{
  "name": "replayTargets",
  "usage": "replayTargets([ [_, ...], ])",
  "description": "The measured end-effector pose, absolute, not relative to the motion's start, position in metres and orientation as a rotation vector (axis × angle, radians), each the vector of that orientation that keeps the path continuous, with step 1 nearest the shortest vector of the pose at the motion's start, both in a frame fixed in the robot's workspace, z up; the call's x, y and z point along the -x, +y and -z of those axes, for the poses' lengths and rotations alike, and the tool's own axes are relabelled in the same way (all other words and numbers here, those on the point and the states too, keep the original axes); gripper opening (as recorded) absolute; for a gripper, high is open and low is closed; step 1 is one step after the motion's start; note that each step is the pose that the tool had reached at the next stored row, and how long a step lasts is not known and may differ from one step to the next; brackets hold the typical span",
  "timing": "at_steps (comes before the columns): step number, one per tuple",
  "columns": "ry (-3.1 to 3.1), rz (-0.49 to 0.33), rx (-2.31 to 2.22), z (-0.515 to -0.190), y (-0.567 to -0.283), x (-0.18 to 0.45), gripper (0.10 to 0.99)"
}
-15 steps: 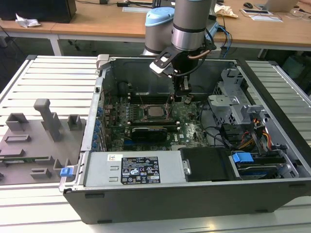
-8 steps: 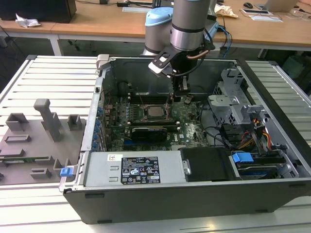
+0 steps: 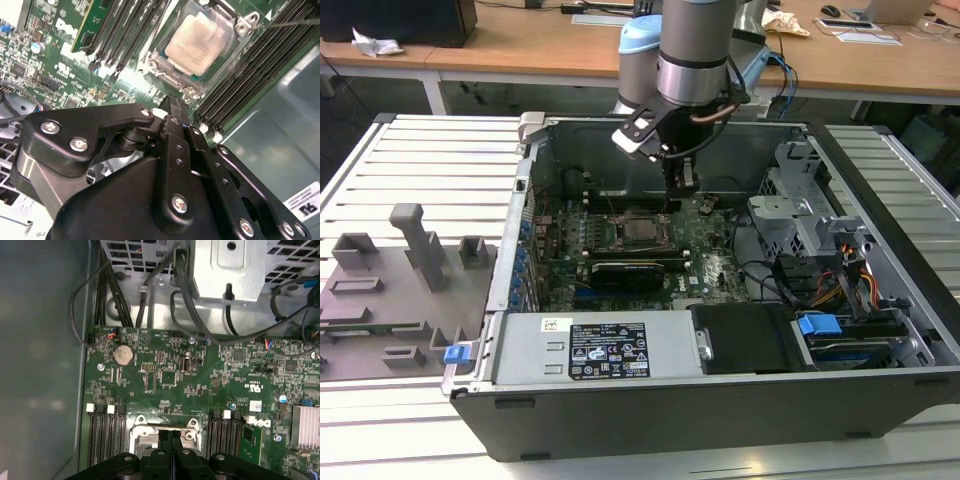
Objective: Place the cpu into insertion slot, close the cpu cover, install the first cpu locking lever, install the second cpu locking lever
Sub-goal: 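Close the cpu cover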
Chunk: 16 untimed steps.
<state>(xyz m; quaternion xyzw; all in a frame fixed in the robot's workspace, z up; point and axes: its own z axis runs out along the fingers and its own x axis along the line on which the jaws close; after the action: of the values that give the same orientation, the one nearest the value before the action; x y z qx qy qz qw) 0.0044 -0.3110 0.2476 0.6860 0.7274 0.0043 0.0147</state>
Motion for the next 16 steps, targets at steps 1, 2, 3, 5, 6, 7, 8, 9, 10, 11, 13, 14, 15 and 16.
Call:
replayTargets([
  [1, 2.264, -0.013, -2.135, -0.246, -0.311, -0.003, 0.106],
  [2, 2.264, -0.013, -2.135, -0.244, -0.311, -0.001, 0.106],
  [3, 2.264, -0.013, -2.135, -0.242, -0.311, 0.001, 0.106],
  [5, 2.264, -0.013, -2.135, -0.239, -0.311, 0.005, 0.106],
  [6, 2.264, -0.013, -2.135, -0.238, -0.311, 0.006, 0.106],
  [7, 2.264, -0.013, -2.135, -0.237, -0.311, 0.009, 0.106],
  [8, 2.264, -0.013, -2.135, -0.237, -0.311, 0.013, 0.106],
  [9, 2.265, -0.013, -2.136, -0.237, -0.311, 0.015, 0.106],
  [10, 2.265, -0.013, -2.136, -0.236, -0.311, 0.017, 0.106],
  [11, 2.264, -0.013, -2.136, -0.236, -0.311, 0.020, 0.106],
  [13, 2.265, -0.013, -2.136, -0.236, -0.311, 0.025, 0.106],
  [14, 2.265, -0.013, -2.136, -0.236, -0.311, 0.027, 0.106],
  [15, 2.264, -0.013, -2.136, -0.236, -0.311, 0.029, 0.106],
  [16, 2.264, -0.013, -2.136, -0.235, -0.311, 0.030, 0.106],
])
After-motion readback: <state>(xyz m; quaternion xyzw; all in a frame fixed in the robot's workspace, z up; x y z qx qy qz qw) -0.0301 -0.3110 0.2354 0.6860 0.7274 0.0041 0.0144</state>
